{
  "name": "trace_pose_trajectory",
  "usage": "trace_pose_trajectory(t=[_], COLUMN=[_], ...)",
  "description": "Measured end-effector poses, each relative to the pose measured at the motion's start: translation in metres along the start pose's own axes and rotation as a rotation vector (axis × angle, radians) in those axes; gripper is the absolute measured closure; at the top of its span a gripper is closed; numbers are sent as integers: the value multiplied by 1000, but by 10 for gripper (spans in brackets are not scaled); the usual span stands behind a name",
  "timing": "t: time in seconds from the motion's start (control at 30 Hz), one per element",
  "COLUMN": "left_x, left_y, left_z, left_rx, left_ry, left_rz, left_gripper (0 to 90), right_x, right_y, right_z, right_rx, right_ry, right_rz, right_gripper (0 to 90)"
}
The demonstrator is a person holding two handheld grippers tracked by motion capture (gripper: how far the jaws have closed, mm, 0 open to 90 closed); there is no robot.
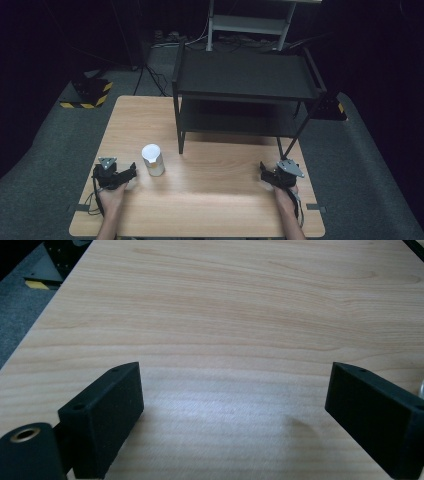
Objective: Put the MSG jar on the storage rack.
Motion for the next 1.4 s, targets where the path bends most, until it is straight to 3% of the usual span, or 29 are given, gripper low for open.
trace_pose_trajectory(t=[0.23,0.5,0.7,0.73,0.87,1.07,1.4], left_x=[2,-2,-16,-24,-40,-59,-79], left_y=[15,37,52,55,59,53,30], left_z=[-10,-21,-29,-30,-29,-22,-12], left_rx=[-7,-13,-20,-28,-51,-93,-106], left_ry=[-24,-71,-137,-161,-188,-182,-162], left_rz=[-2,-37,-92,-120,-163,-182,-190], left_gripper=[87,87,90,90,90,89,90], right_x=[0,0,0,0,0,0,-1], right_y=[0,0,0,0,0,0,0], right_z=[0,0,0,0,0,0,0], right_rx=[-2,-3,0,0,1,1,-1], right_ry=[-1,0,-2,-2,0,-3,-6], right_rz=[3,4,3,3,3,5,8], right_gripper=[83,83,83,83,83,83,83])
Point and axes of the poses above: each handheld gripper's, and its own axes: y roughly backward along the jaws, z roughly out of its top, x roughly to its left, the point moved 8 cm from there along -y, roughly forward along the jaws, and after that the axes turned 7 degrees about z, right-handed, at the moved point
